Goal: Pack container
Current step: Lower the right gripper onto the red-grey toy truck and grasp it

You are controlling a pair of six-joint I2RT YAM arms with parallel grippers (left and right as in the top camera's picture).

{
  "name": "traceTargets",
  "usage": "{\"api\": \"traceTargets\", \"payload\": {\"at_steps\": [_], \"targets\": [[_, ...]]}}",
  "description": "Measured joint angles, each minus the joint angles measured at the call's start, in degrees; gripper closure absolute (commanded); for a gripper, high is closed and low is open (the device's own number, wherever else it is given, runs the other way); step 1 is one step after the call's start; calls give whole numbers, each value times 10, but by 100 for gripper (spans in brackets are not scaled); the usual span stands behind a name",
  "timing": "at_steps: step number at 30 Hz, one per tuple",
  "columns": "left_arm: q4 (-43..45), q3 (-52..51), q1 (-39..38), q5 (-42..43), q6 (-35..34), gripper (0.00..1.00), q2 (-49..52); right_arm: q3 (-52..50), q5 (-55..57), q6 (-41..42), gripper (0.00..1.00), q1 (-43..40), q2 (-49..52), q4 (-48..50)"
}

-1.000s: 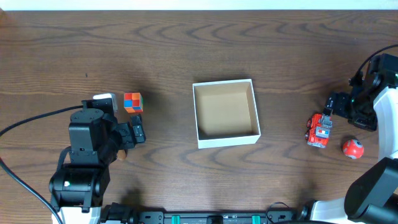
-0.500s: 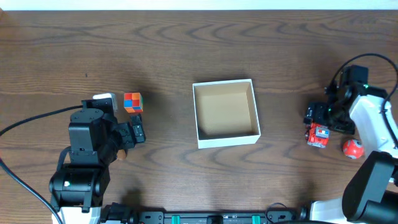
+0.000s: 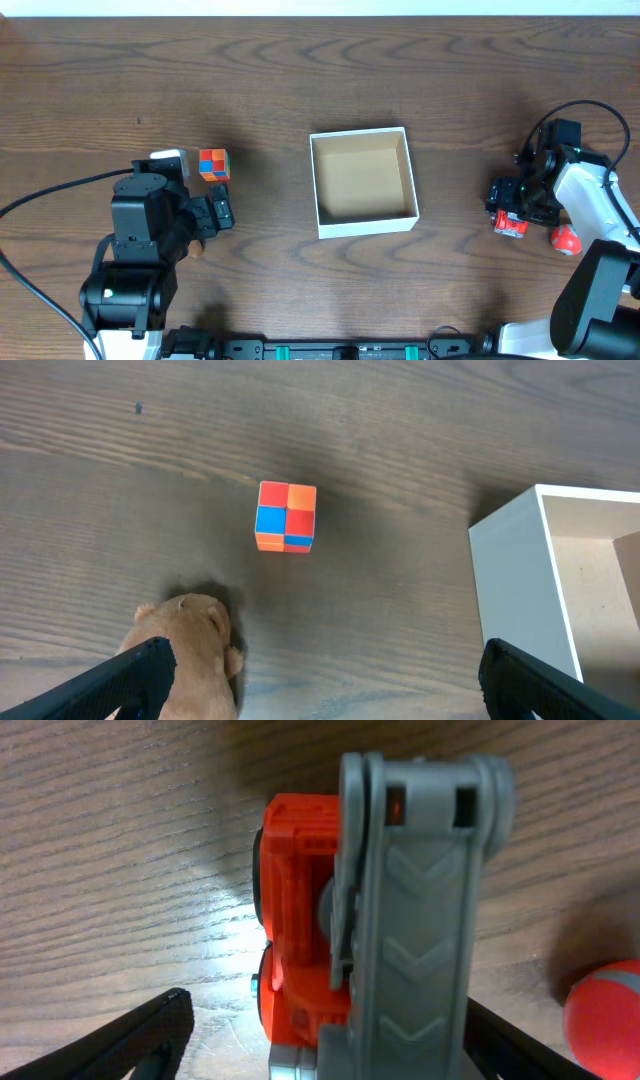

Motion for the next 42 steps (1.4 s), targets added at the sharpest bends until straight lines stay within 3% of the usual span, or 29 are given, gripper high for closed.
{"api": "traceTargets", "payload": {"at_steps": [27, 35, 42], "targets": [[0, 0, 0, 0, 0, 2, 7, 1, 3, 3, 66, 0, 0, 8], [0, 0, 0, 0, 0, 2, 7, 1, 4, 3, 99, 0, 0, 11], [0, 0, 0, 0, 0, 2, 7, 1, 4, 8, 99, 0, 0, 21]]}}
